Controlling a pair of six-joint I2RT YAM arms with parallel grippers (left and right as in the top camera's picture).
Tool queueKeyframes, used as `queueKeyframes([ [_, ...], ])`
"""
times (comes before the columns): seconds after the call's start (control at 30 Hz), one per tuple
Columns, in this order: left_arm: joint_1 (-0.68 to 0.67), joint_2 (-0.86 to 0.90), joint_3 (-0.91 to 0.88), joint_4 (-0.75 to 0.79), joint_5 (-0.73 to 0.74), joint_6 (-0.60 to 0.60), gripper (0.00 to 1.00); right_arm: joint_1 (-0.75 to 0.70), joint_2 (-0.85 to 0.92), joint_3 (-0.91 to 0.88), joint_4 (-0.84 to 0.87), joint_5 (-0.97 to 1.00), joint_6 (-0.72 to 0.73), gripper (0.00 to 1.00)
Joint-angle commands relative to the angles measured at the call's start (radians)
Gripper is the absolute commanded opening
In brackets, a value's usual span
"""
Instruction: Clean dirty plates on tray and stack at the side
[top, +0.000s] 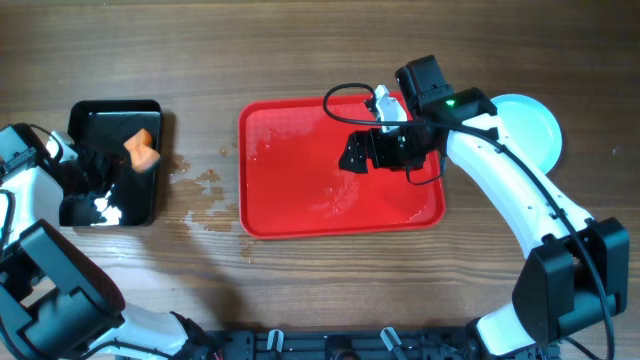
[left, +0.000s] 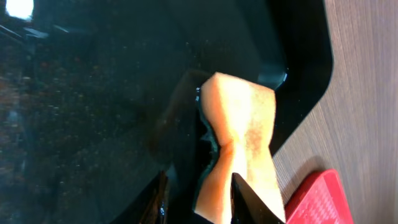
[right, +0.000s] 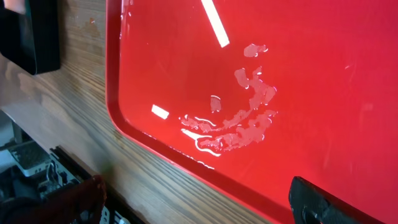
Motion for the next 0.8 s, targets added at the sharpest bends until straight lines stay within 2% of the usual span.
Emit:
queueKeyframes([
  [0.0,0.003,0.001,0.013,0.001,0.014,0.006,0.27,0.003,-0.01,-0.004,-0.001,0.007,-0.02,0.95],
  [0.1,0.003,0.001,0.013,0.021,0.106,0.006,0.26,0.003,-0.01,-0.004,0.001,0.007,-0.019,0.95],
  [0.2,0.003,0.001,0.013,0.041,0.207,0.006,0.42,0.003,-0.01,-0.004,0.002,0.006,-0.018,0.95],
  [0.37,0.003,0.001,0.013,0.019,0.113,-0.001,0.43,0.003,-0.01,-0.004,0.0,0.006,-0.01,0.95],
  [0.4,0.003,0.002,0.013,0.012,0.09,-0.002,0.45,0.003,-0.01,-0.004,0.0,0.006,-0.01,0.95],
  [0.47,0.003,0.008,0.012,0.006,0.08,-0.006,0.64,0.003,-0.01,-0.004,0.001,0.006,-0.009,0.95],
  [0.5,0.003,0.014,0.012,0.006,0.08,-0.026,0.66,0.003,-0.01,-0.004,0.001,0.006,-0.009,0.95],
  [0.67,0.003,0.061,0.012,0.009,0.087,-0.096,0.69,0.003,-0.01,-0.004,0.002,0.006,0.006,0.95],
  [0.77,0.003,0.102,0.012,0.047,0.155,-0.107,0.68,0.003,-0.01,-0.004,0.002,0.006,0.007,0.96],
])
